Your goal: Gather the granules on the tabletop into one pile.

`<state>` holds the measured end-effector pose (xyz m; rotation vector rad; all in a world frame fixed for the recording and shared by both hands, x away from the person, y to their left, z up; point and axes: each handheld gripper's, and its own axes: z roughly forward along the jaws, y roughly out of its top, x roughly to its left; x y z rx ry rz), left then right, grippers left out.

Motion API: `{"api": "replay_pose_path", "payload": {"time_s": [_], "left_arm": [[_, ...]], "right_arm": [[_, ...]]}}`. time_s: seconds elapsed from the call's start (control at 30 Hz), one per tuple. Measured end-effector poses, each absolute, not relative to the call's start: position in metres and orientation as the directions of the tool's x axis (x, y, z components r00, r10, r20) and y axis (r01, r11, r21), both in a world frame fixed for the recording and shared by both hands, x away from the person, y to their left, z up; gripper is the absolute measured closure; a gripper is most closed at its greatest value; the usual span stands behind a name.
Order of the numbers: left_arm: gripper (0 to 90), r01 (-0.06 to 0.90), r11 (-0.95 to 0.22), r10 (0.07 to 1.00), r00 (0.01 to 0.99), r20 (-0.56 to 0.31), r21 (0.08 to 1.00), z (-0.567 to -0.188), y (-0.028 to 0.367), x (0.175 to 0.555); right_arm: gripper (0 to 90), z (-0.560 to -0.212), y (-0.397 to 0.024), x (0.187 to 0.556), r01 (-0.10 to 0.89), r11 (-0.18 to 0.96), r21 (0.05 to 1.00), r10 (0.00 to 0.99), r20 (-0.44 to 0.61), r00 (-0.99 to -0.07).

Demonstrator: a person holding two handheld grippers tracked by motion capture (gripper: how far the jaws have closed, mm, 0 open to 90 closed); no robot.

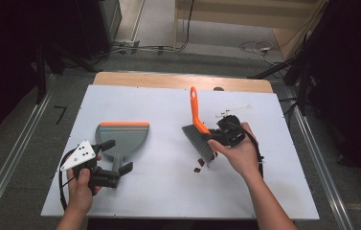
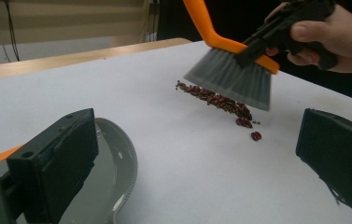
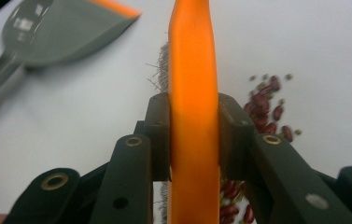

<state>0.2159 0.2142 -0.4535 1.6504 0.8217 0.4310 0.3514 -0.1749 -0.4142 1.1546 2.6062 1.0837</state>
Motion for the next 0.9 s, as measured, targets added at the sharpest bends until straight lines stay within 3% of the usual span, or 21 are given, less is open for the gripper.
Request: {"api": "replay_pose_path", "payload": {"time_s": [0.43, 0.9], "left_arm": [[0.0, 0.286, -0.078, 0.707, 0.692, -0.149, 0.955, -0.455, 0.209, 0.217], [0.0, 0.289, -0.075, 0.710, 0.688, -0.152, 0.954, -0.456, 0.211, 0.217]], "right_arm": [[68.3, -0.432, -0.173, 0.296, 0.443, 0.705, 0.553, 0.447, 0.138, -0.884], [67.9, -0.449, -0.189, 0.344, 0.438, 0.702, 0.561, 0.467, 0.101, -0.878]]}}
